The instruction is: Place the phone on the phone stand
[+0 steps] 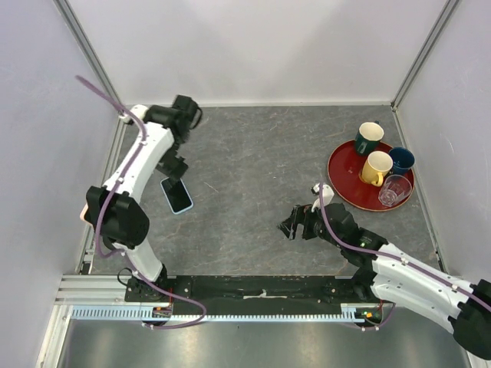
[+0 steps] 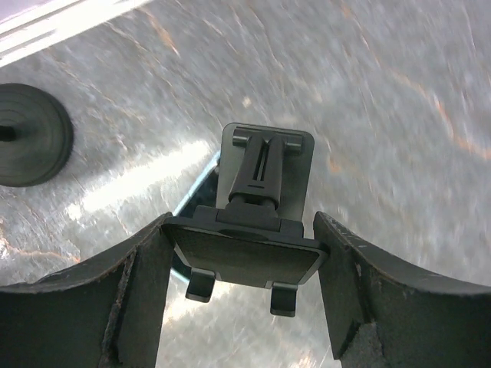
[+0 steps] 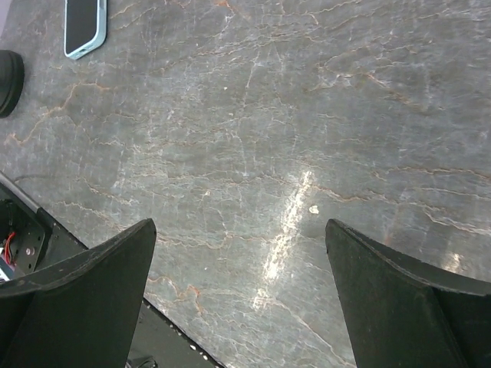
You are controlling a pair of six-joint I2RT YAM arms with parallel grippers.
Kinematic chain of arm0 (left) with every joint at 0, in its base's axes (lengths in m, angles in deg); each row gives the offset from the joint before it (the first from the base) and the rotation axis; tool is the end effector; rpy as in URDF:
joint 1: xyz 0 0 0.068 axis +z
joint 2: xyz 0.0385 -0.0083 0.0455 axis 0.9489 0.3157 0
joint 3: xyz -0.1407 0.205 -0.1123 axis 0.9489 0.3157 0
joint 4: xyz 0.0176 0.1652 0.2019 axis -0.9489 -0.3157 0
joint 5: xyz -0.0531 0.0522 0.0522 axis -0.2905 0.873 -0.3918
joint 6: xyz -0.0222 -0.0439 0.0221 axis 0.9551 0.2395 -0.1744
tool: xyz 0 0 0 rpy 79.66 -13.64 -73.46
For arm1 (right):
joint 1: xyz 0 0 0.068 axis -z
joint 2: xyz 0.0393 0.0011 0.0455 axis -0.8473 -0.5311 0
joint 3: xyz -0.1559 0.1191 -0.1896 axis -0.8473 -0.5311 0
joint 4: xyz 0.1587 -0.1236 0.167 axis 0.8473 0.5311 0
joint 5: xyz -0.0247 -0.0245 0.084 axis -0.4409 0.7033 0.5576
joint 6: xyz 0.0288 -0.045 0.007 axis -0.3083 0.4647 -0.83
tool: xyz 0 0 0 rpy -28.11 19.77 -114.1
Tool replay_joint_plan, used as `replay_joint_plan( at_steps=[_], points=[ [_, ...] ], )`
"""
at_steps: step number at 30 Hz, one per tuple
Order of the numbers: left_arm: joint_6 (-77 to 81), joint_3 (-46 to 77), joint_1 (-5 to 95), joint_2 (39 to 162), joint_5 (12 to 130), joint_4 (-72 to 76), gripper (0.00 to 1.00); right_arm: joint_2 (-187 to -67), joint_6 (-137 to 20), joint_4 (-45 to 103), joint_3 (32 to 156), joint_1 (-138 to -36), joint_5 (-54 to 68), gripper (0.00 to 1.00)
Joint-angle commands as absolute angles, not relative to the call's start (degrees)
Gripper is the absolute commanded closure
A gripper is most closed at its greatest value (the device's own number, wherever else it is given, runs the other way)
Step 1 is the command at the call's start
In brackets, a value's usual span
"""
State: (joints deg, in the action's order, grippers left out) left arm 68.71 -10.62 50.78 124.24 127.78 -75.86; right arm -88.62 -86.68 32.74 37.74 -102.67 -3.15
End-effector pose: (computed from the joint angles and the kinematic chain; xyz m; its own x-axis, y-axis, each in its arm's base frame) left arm 0.3181 -0.0923 0.3371 -0.2524 -0.5954 -0.7628 -0.8756 0.4761 -0.0819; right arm 0.1232 0.1200 0.2008 -0.6591 0.1585 -0.7352 -0.3643 0.7879 0.4965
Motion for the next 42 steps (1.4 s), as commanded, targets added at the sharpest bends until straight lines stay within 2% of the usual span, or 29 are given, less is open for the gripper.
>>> replay_joint_plan(
  at_steps=[1,8,21,42],
  points=[
    [71.4,-15.3,60.7,125.6,127.5,-82.7,0.98,-91.1,-88.4,24.5,37.2,-102.6,-0.9,0.02],
    [79.2,-15.3,71.1,127.3,127.2,-88.1,0.98,-93.4,-89.8,18.9,35.9,-102.6,1.5,0.02],
    [85.2,-8.6,77.2,130.4,129.4,-88.1,0.98,-92.2,-89.0,21.8,37.7,-102.6,2.7,0.02],
    [85.2,-3.4,80.4,135.7,128.1,-85.8,0.98,-94.6,-89.8,17.6,35.8,-102.6,3.7,0.02]
  ],
)
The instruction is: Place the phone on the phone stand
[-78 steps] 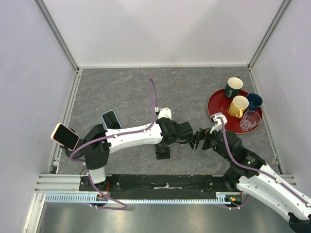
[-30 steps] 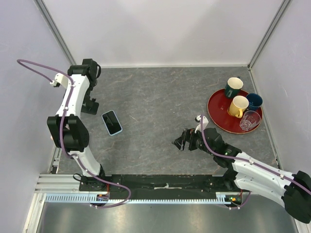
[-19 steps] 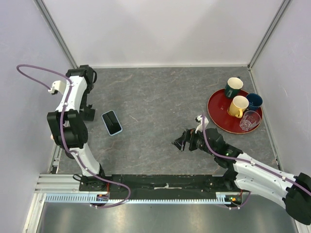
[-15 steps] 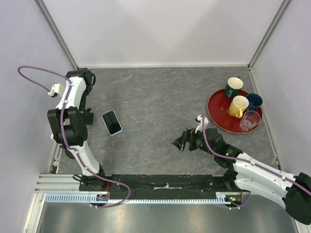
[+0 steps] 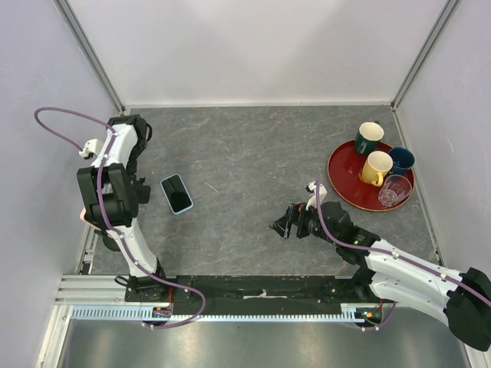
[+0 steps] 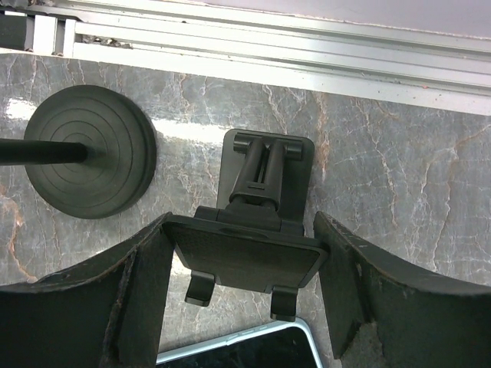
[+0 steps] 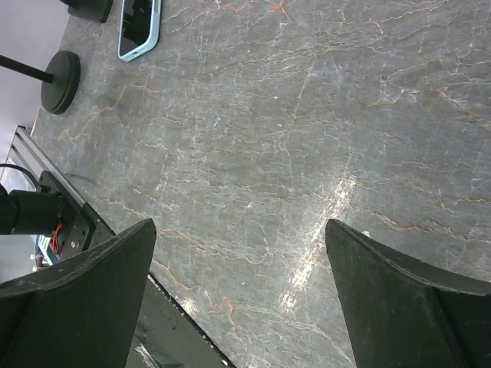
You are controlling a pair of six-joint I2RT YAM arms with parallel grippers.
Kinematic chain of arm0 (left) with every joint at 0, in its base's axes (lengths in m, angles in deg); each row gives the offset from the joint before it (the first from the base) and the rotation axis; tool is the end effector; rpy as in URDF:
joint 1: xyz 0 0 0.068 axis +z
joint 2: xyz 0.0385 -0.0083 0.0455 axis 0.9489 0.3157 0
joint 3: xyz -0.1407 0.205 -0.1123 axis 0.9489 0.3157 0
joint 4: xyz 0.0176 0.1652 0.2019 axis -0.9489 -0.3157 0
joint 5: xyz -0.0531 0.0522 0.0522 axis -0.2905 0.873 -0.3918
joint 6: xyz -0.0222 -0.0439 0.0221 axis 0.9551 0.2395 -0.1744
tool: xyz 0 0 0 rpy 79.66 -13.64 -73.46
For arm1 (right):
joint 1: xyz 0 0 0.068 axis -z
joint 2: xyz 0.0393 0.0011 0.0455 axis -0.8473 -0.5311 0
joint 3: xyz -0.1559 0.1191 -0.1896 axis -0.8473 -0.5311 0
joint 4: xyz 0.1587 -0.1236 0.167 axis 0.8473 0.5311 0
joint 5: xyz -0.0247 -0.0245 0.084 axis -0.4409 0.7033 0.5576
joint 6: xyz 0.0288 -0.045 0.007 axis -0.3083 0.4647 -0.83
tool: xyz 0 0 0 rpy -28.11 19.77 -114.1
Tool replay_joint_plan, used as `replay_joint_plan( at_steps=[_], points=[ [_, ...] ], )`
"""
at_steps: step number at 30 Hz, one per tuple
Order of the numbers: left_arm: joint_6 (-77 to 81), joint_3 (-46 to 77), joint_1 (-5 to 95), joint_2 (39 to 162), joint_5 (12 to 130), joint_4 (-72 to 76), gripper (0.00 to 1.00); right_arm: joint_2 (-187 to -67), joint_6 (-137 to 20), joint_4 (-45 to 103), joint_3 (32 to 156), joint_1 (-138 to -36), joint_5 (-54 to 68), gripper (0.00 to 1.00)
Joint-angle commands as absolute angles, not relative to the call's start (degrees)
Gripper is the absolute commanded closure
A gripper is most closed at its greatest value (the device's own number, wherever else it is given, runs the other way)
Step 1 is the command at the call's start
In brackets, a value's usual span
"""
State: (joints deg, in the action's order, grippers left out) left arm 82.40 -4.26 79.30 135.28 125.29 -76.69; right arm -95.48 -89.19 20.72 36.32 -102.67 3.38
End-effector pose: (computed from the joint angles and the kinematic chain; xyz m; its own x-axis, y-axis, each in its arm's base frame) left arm 0.3477 0.0730 0.2447 0.0691 -0.6885 -0.7220 -0.9859 -0.1575 0.0559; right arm 0.1326 0.1350 0.1937 -0.6854 0.1804 -0.7055 -0.4175 0.6964 0.5837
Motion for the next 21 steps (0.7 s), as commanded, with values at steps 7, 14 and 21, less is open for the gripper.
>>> replay_joint_plan(
  at_steps=[7,14,21],
  points=[
    [84.9,-3.6,80.7,136.3,128.3,-85.3,0.86,-92.2,-89.8,19.2,35.4,-102.6,3.1,0.02],
    [83.9,-4.0,80.8,135.7,128.5,-85.2,0.29,-91.6,-89.7,19.5,35.4,-102.7,3.0,0.02],
    [82.2,-3.9,80.8,132.9,128.7,-84.8,0.07,-91.7,-89.7,19.2,35.2,-102.6,3.4,0.02]
  ],
)
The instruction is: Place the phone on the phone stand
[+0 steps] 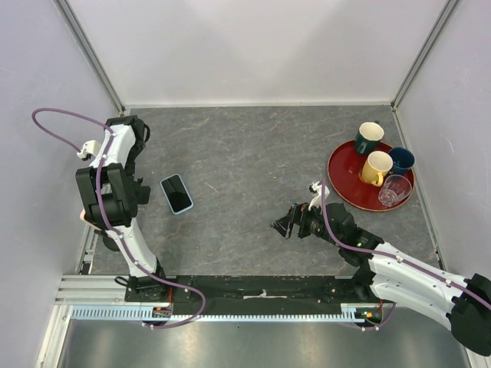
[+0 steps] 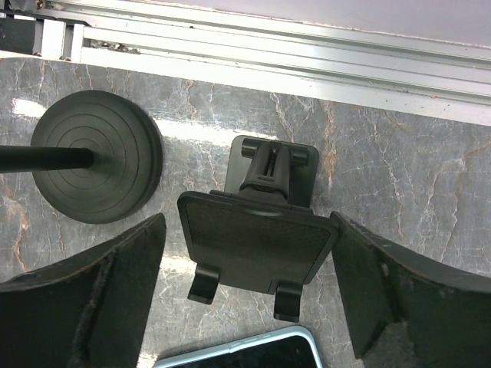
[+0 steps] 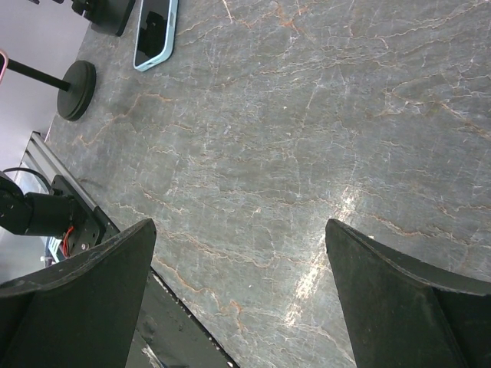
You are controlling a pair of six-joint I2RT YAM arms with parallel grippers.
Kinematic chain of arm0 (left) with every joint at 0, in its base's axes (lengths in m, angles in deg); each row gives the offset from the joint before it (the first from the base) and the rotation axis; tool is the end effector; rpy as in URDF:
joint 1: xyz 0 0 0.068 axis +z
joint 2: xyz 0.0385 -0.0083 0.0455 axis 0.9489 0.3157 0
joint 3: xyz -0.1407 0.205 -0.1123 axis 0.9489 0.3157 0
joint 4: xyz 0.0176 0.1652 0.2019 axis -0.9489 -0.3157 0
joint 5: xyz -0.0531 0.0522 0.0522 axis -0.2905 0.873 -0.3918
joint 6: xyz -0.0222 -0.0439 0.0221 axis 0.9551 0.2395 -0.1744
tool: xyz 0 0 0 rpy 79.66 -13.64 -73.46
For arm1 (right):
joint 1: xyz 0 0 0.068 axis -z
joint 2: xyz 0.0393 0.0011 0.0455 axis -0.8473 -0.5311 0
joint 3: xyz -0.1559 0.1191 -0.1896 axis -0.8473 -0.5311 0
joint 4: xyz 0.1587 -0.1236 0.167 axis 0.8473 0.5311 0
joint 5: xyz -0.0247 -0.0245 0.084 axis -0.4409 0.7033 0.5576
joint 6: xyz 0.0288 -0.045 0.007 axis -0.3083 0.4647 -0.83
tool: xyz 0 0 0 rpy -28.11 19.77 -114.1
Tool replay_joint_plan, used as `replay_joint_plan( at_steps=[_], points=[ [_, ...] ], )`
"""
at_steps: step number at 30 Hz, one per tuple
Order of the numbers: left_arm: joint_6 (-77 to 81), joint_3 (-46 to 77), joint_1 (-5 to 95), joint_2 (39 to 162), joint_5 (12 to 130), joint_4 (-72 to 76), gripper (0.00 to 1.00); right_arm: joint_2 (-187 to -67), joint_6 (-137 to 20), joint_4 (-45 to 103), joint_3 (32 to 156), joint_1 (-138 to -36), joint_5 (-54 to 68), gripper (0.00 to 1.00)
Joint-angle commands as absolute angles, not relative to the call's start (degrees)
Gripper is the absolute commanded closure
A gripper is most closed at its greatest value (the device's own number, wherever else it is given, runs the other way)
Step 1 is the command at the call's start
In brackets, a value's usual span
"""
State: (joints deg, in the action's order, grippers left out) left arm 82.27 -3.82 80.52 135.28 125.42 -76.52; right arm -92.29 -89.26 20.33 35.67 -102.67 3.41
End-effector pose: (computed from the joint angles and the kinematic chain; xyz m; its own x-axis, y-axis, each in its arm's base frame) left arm 0.3455 0.0804 0.2429 0.0777 -0.6862 -0.7233 -0.9823 -0.1768 0.0622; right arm 0.1286 0.1311 0.1998 -0.6602 0.2067 -0.7221 -0.4384 0.6747 0.5939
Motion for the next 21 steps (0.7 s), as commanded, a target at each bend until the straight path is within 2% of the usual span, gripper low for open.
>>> replay_joint_plan(
  at_steps=[1,13,17,21],
  points=[
    [81.8,-4.0,80.8,132.8,128.6,-84.5,0.06,-91.7,-89.7,19.1,35.2,-102.6,3.4,0.02],
    [79.2,-5.8,79.2,125.8,128.8,-83.9,0.02,-91.4,-89.0,19.1,35.6,-102.6,3.7,0.02],
    [78.1,-9.8,77.4,124.4,129.2,-85.3,0.02,-90.7,-88.8,19.9,35.9,-102.6,3.2,0.02],
    [68.9,-13.5,72.9,122.4,129.8,-82.1,0.02,-90.6,-88.5,20.4,36.6,-102.6,3.1,0.02]
  ],
)
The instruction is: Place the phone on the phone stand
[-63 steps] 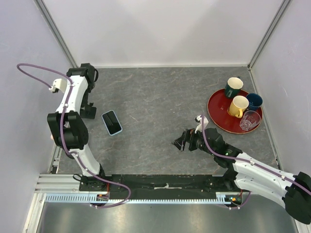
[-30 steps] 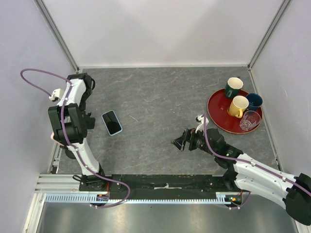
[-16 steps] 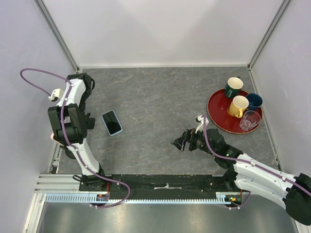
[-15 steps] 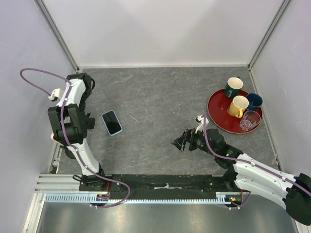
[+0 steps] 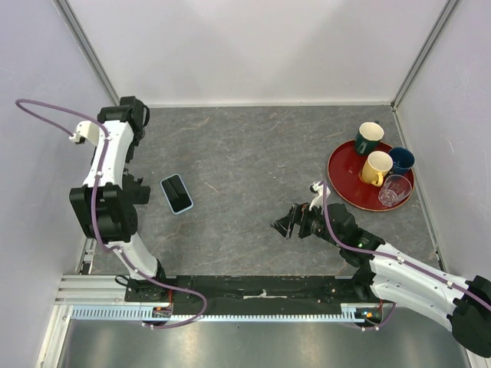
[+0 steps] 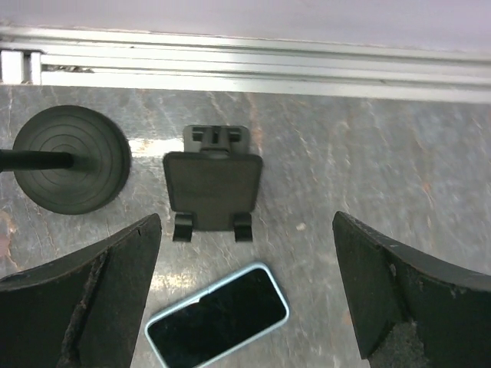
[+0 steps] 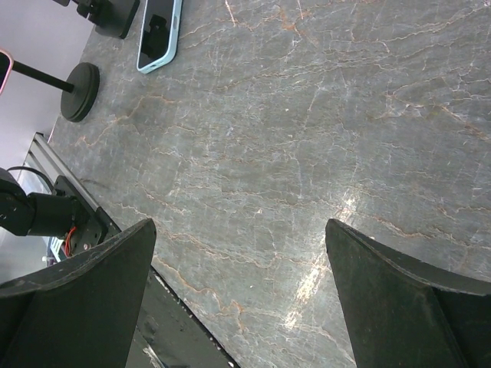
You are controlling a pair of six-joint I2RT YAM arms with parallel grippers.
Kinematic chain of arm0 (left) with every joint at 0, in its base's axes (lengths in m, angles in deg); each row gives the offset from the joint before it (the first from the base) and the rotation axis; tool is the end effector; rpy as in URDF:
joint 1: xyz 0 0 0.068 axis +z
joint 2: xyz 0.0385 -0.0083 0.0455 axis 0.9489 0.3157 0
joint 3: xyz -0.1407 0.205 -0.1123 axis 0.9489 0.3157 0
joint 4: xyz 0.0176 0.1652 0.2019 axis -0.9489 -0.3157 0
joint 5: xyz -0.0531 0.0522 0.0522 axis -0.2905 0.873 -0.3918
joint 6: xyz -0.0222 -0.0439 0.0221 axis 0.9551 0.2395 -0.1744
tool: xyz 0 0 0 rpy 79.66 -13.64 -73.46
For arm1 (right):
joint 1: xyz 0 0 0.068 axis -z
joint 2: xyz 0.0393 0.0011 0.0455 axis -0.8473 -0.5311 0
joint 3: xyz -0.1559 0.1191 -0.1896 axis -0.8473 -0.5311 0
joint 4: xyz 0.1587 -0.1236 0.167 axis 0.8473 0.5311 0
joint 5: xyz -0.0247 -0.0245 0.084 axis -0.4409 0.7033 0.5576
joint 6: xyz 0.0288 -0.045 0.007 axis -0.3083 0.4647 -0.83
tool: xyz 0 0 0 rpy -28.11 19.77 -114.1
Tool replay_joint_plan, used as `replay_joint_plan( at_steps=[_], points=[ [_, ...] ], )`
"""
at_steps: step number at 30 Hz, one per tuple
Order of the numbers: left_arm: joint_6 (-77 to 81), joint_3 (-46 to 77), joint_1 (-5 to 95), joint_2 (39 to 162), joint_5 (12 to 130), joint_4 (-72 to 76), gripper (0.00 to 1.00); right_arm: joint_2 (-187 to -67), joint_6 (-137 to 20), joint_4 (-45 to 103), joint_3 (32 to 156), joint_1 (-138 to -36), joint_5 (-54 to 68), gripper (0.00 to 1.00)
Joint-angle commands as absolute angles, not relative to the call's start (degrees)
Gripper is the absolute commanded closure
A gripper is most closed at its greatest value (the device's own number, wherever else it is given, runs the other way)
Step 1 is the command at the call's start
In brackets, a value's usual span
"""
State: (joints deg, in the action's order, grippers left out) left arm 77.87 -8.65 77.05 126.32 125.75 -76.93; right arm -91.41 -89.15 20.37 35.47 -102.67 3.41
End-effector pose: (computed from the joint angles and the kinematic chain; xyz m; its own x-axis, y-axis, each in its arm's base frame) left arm 0.3306 0.0576 0.3154 0.1280 -0.6763 -0.7254 -0.9913 -0.0640 -0.1152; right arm 0.1274 0.1299 0.2010 -0.6536 0.2111 -0.7268 -0.4443 0.6704 0.5943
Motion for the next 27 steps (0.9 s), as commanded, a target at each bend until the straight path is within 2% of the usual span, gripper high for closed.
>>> replay_joint_plan(
  at_steps=[1,5,7,8,9,11,14,21,27],
  points=[
    [66.5,-13.9,72.1,122.0,130.0,-79.6,0.02,-90.6,-88.4,20.4,36.6,-102.6,3.0,0.02],
    [45.2,-12.2,62.5,117.5,128.9,-68.3,0.02,-90.4,-88.5,20.4,36.6,-102.7,3.1,0.02],
    [36.2,-8.3,60.9,114.8,122.9,-61.5,0.02,-89.9,-88.7,20.5,36.5,-102.6,3.3,0.02],
    [28.0,-2.4,60.8,113.4,118.9,-55.0,0.03,-89.2,-88.7,20.7,36.2,-102.6,3.3,0.02],
    [24.3,0.9,60.8,109.6,111.0,-51.2,0.03,-88.9,-88.7,20.8,36.1,-102.7,3.2,0.02],
    [16.3,10.9,60.8,105.6,103.4,-42.8,0.03,-87.8,-88.7,21.1,35.9,-102.6,3.2,0.02],
    [11.4,20.6,60.8,100.0,95.4,-38.2,0.02,-86.6,-88.4,21.9,36.1,-102.6,3.6,0.02],
    [9.0,31.0,64.3,98.7,86.7,-32.9,0.0,-84.6,-86.8,23.7,37.4,-102.5,3.9,0.02],
    [10.8,28.2,65.5,110.1,93.0,-36.0,0.0,-83.6,-86.6,23.7,37.2,-102.6,4.4,0.02]
  ],
)
